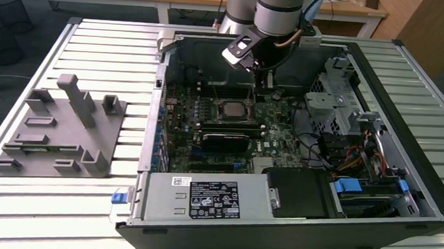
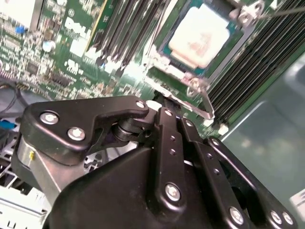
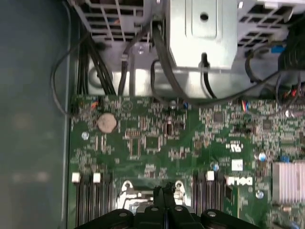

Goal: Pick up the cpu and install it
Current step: 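Close the cpu cover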

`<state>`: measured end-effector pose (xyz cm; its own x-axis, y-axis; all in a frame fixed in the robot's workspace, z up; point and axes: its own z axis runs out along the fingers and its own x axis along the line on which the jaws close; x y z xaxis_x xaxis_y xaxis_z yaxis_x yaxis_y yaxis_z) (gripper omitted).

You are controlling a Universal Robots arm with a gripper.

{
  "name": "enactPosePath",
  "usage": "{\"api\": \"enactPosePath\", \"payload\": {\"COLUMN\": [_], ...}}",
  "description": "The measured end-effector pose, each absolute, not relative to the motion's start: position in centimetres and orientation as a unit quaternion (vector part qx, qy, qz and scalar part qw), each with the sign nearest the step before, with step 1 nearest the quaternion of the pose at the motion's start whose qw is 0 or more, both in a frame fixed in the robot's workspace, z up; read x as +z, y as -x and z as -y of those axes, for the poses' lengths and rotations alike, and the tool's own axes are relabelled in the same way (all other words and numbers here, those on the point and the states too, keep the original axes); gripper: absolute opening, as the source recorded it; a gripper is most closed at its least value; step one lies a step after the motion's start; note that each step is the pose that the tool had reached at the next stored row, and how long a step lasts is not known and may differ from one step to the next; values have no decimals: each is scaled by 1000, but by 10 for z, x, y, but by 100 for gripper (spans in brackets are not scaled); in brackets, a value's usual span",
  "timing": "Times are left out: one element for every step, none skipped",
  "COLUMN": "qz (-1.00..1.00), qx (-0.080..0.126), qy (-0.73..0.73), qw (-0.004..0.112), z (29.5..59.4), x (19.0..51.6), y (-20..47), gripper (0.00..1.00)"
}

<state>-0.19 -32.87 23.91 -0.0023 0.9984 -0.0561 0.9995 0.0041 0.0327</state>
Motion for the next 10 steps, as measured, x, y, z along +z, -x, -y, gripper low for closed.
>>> {"api": "enactPosePath", "payload": {"qz": [-708, -708, -708, -708, -708, -708, -708, -708, -708, -708], "qx": [-8, -8, -8, -8, -8, -8, -8, -8, -8, -8], "qy": [-706, -706, -706, -706, -706, -706, -706, -706, -706, -706], "qw": [31, 31, 32, 32, 32, 32, 32, 32, 32, 32], "z": [329, 329, 329, 329, 329, 329, 329, 329, 329, 329], "x": [239, 239, 239, 239, 239, 239, 239, 239, 239, 239], "y": [5, 7, 10, 14, 17, 20, 22, 23, 23, 23], "gripper": [11, 11, 11, 11, 11, 11, 11, 11, 11, 11]}}
